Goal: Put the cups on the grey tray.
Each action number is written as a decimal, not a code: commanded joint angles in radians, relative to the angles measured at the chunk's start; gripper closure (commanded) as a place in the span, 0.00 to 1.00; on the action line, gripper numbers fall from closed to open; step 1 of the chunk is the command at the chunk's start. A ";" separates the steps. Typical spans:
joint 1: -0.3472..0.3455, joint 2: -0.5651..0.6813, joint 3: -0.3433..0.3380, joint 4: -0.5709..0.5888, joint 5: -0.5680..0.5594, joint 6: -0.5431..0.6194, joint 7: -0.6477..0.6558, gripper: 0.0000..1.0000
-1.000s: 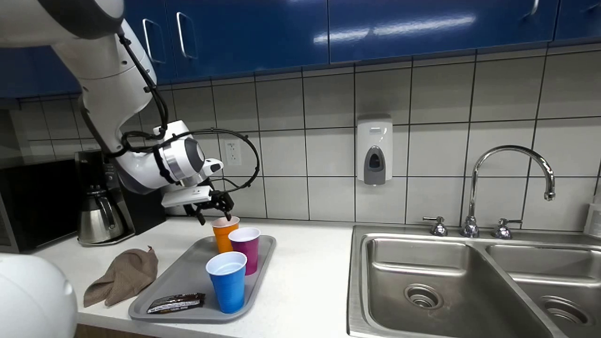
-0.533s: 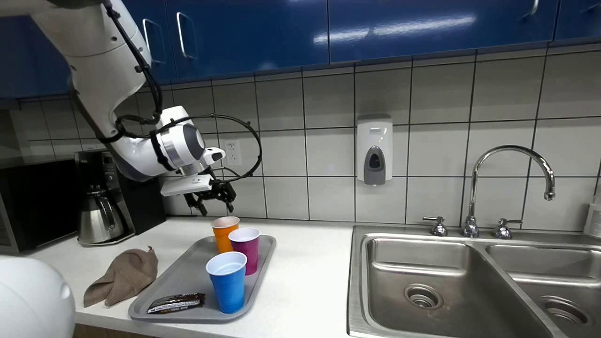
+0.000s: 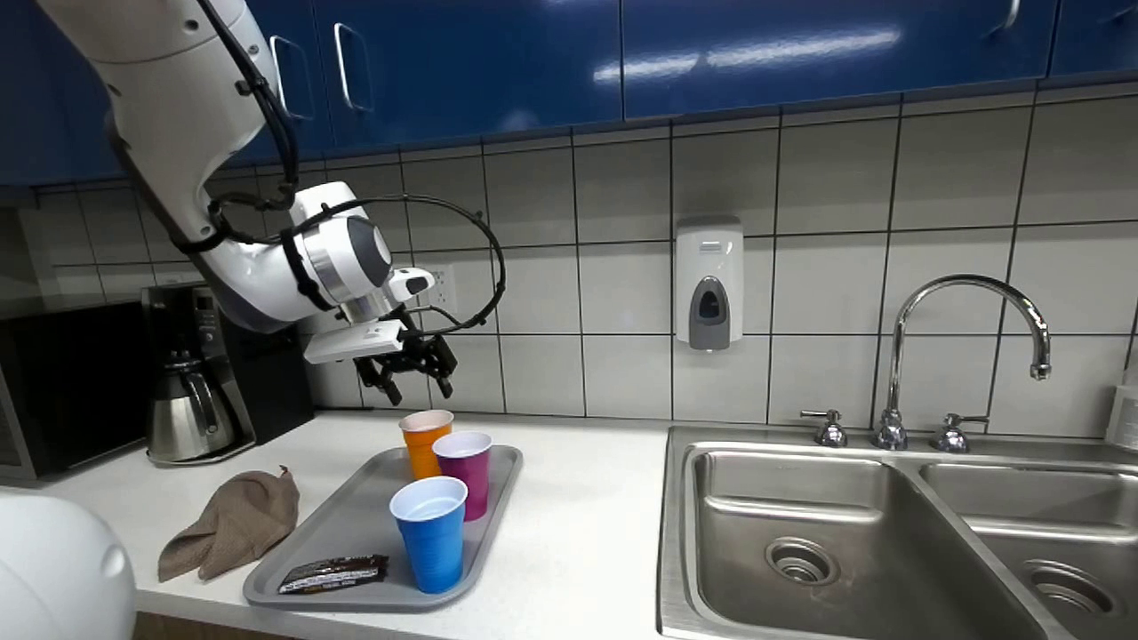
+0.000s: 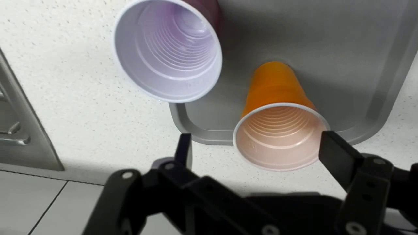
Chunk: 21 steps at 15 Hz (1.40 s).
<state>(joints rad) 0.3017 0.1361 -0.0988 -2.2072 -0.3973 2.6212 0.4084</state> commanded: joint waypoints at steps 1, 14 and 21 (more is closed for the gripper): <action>-0.033 -0.103 0.044 -0.103 -0.078 -0.021 0.123 0.00; -0.125 -0.431 0.229 -0.374 0.081 -0.193 0.172 0.00; -0.171 -0.394 0.206 -0.349 0.188 -0.324 -0.030 0.00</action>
<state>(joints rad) 0.1665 -0.2680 0.1024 -2.5661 -0.2669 2.3496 0.4980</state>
